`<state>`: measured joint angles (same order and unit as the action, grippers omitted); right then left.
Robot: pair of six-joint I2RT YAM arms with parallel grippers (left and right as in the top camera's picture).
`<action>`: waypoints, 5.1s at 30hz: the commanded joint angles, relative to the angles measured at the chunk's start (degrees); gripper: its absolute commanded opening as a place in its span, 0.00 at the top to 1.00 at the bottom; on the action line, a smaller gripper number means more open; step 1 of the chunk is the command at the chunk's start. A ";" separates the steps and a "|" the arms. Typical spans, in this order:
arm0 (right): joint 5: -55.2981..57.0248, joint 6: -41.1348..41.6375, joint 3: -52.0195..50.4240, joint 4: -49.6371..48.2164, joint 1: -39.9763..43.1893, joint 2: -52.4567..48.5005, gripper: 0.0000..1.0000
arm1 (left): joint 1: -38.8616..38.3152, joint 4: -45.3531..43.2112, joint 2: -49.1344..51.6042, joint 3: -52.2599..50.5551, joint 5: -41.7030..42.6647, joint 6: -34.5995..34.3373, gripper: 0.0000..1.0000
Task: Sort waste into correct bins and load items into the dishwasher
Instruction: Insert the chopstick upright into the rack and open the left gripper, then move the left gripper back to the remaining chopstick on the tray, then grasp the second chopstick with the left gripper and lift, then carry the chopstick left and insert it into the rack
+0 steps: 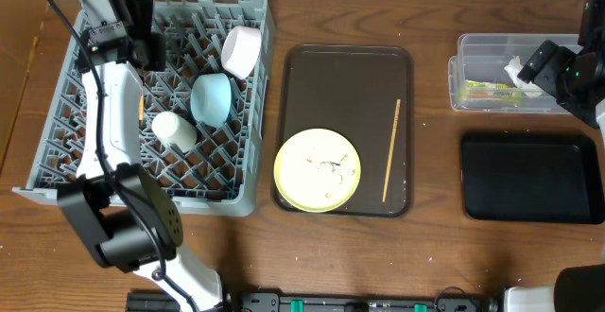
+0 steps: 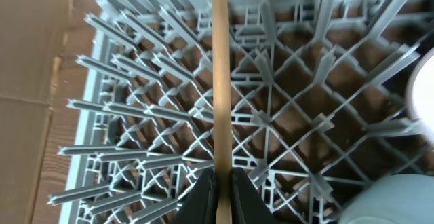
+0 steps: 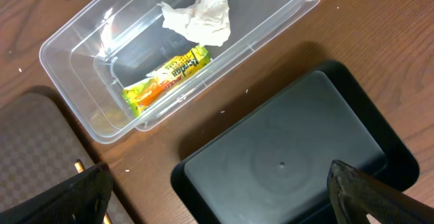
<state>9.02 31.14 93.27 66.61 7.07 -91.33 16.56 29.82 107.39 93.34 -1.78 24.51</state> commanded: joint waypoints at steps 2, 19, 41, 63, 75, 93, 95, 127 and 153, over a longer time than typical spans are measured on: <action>0.59 -0.55 0.35 0.04 0.68 0.52 0.01 | 0.26 0.24 1.60 0.20 1.18 2.23 0.89; 0.61 -0.55 0.35 0.04 0.68 0.52 0.01 | 0.24 -0.90 -14.27 0.26 7.15 -11.89 0.10; 0.61 -0.55 0.35 0.04 0.68 0.52 0.01 | -28.30 27.54 -14.38 -4.26 42.34 -22.36 0.09; 0.59 -0.55 0.35 0.04 0.68 0.52 0.01 | -56.26 13.97 5.79 -4.61 -2.10 -53.75 0.35; 0.61 -0.55 0.37 0.04 0.68 0.52 0.01 | -62.69 5.55 13.88 -4.61 -7.08 -53.55 0.35; 0.61 -0.55 0.35 0.04 0.68 0.52 0.01 | -63.67 3.87 21.40 -4.63 -4.68 -53.79 0.53; 0.61 -0.55 0.35 0.04 0.68 0.52 0.01 | -64.13 3.87 22.38 -4.63 -4.68 -53.77 0.60; 0.61 -0.55 0.35 0.04 0.68 0.52 0.01 | -46.51 4.48 -11.69 -4.39 -4.92 -39.43 0.92; 0.61 -0.52 0.35 0.04 0.68 0.52 0.01 | 6.64 -5.66 -0.07 -4.39 -5.07 -9.60 0.93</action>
<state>9.02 31.14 93.27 66.61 7.07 -91.33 21.91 25.36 105.54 88.49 -6.61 9.52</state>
